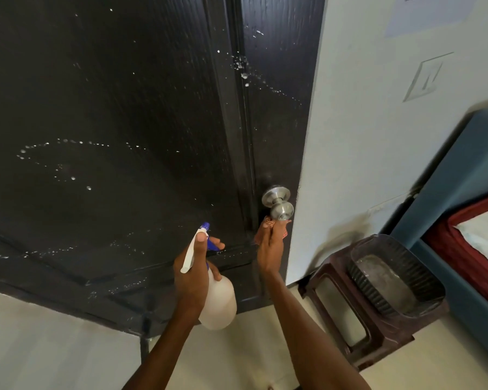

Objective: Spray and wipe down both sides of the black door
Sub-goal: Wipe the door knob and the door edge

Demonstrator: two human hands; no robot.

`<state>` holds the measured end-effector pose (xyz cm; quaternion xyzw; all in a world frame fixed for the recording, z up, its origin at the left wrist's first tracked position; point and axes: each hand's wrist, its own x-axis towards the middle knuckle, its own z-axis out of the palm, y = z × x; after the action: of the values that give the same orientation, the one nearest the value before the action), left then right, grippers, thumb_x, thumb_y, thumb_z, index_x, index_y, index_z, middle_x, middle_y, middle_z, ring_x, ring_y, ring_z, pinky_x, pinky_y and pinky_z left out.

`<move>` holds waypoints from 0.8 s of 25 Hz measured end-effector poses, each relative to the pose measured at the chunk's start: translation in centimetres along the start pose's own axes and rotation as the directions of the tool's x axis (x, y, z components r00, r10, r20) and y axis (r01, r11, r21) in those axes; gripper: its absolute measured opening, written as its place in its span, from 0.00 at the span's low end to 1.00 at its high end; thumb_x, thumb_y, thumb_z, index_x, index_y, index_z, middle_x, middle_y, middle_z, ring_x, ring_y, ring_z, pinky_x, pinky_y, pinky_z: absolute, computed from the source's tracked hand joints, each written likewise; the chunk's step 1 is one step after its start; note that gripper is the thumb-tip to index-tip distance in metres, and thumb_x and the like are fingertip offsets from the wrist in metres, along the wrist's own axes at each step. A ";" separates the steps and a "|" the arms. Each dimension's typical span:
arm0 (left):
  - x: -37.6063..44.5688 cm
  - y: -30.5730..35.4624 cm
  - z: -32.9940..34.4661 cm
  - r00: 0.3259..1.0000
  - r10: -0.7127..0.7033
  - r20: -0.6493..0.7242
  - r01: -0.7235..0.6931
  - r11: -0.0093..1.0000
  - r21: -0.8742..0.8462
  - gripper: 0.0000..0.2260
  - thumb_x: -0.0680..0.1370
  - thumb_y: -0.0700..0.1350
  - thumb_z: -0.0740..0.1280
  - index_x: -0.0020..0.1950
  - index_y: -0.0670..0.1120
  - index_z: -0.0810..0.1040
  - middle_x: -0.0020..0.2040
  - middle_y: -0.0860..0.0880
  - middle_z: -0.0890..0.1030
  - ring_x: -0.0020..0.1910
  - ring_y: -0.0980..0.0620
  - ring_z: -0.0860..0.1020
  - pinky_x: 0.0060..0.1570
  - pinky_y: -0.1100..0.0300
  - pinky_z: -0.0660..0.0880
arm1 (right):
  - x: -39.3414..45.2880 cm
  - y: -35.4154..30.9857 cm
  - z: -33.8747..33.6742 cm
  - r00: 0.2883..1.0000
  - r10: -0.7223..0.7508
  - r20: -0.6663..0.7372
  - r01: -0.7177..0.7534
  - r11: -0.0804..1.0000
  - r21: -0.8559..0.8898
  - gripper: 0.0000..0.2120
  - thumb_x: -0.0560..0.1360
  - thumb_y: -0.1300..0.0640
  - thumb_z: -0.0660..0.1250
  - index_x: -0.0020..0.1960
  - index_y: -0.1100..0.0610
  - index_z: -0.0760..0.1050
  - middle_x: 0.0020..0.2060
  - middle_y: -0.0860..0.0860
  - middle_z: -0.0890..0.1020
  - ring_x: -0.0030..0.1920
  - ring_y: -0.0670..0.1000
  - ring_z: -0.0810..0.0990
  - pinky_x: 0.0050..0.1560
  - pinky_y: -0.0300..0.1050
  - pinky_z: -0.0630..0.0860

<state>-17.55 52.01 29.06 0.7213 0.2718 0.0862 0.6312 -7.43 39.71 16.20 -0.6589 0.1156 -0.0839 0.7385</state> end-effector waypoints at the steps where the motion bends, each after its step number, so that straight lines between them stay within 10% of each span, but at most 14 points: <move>1: -0.1 0.0 0.2 1.000 0.011 0.005 -0.011 1.000 0.009 0.24 0.71 0.66 0.55 0.48 0.49 0.79 0.36 0.40 0.80 0.31 0.48 0.76 0.43 0.56 0.77 | 0.9 0.3 -0.9 0.999 -0.029 -0.030 0.029 1.000 -0.005 0.23 0.86 0.40 0.56 0.80 0.40 0.61 0.70 0.39 0.74 0.70 0.40 0.73 0.67 0.32 0.69; 3: -0.5 -0.2 0.7 0.998 0.051 0.025 -0.051 0.998 0.036 0.21 0.73 0.65 0.55 0.46 0.52 0.80 0.35 0.41 0.80 0.31 0.48 0.76 0.42 0.56 0.76 | 1.7 0.3 -2.6 0.999 -0.044 0.003 0.044 0.999 0.016 0.24 0.88 0.47 0.54 0.83 0.41 0.53 0.76 0.31 0.64 0.74 0.31 0.63 0.71 0.27 0.61; 9: -0.8 -2.1 3.0 0.997 0.042 0.059 -0.046 0.996 0.076 0.35 0.71 0.76 0.56 0.48 0.45 0.81 0.40 0.38 0.82 0.31 0.46 0.76 0.48 0.47 0.79 | 2.5 3.2 -4.7 0.985 -0.070 0.155 0.097 0.980 -0.174 0.28 0.87 0.49 0.55 0.78 0.27 0.47 0.80 0.30 0.52 0.81 0.38 0.49 0.83 0.56 0.49; 15: -1.2 -3.0 4.9 0.989 0.128 0.075 -0.135 0.985 0.109 0.37 0.67 0.80 0.55 0.48 0.48 0.82 0.45 0.41 0.85 0.30 0.44 0.77 0.45 0.48 0.79 | 3.4 1.4 -4.6 0.946 -0.254 0.201 0.306 0.904 -0.299 0.28 0.88 0.52 0.55 0.84 0.53 0.48 0.83 0.55 0.53 0.82 0.55 0.51 0.81 0.53 0.50; 20: -1.1 -6.4 6.9 0.987 0.164 -0.005 -0.162 0.981 0.103 0.27 0.71 0.74 0.54 0.45 0.55 0.82 0.43 0.46 0.85 0.29 0.45 0.78 0.41 0.52 0.79 | 7.2 8.4 -6.2 0.737 -0.578 0.352 0.653 0.474 -0.590 0.28 0.86 0.56 0.58 0.84 0.53 0.54 0.83 0.53 0.55 0.83 0.63 0.49 0.81 0.58 0.43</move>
<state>-17.05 45.84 21.83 0.7720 0.2202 0.1285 0.5823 -2.51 32.84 6.82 -0.8808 -0.1451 -0.2608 0.3676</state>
